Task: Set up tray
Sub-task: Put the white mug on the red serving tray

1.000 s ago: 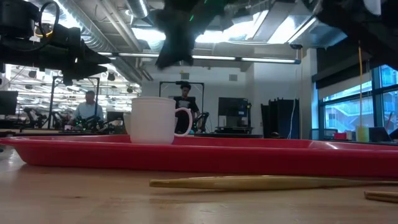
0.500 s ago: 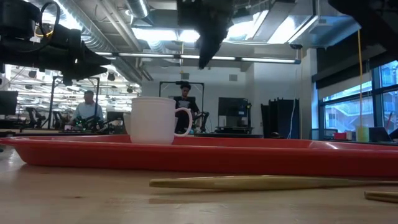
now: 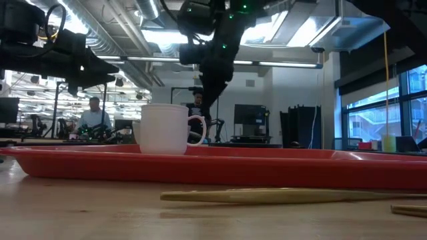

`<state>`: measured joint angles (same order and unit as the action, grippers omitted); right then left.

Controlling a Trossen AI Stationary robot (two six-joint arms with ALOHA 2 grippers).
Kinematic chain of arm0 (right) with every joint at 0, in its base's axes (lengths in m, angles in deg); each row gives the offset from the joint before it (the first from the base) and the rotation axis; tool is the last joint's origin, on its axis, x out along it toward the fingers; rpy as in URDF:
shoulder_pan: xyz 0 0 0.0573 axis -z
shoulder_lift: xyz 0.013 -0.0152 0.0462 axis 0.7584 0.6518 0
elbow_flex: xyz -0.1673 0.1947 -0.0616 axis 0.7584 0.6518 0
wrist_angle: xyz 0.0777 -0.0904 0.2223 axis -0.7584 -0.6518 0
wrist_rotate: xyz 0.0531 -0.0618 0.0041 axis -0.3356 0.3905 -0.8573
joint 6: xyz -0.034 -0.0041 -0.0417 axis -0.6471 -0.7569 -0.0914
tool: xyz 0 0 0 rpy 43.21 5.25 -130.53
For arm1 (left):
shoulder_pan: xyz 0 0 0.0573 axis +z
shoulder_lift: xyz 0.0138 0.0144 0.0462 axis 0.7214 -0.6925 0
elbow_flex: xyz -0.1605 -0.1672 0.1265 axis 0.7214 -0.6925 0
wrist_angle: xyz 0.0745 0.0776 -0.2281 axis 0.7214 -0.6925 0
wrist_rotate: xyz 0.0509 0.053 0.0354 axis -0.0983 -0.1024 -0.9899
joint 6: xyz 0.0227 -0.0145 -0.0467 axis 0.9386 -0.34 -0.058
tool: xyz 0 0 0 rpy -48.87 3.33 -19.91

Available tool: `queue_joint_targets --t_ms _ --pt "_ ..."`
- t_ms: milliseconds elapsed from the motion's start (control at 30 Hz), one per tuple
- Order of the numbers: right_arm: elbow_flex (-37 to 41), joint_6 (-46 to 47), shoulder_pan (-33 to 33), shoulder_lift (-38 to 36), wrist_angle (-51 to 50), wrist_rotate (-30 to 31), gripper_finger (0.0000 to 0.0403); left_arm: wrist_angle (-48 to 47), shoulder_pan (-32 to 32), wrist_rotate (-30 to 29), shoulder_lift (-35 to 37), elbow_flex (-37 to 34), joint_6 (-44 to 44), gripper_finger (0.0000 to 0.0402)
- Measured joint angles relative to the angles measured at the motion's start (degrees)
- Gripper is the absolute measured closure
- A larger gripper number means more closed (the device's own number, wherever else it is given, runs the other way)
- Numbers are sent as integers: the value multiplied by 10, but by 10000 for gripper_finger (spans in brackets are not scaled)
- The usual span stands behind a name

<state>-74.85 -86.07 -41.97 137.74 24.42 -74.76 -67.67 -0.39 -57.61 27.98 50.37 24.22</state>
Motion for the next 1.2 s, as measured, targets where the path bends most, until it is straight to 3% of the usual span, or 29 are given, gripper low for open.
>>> queue_joint_targets --t_ms 300,1200 --pt "51 17 -12 0 38 -45 396 0 0 0 0 0 0 215" --pt "55 150 -67 0 93 -134 401 0 0 0 0 0 -15 215"
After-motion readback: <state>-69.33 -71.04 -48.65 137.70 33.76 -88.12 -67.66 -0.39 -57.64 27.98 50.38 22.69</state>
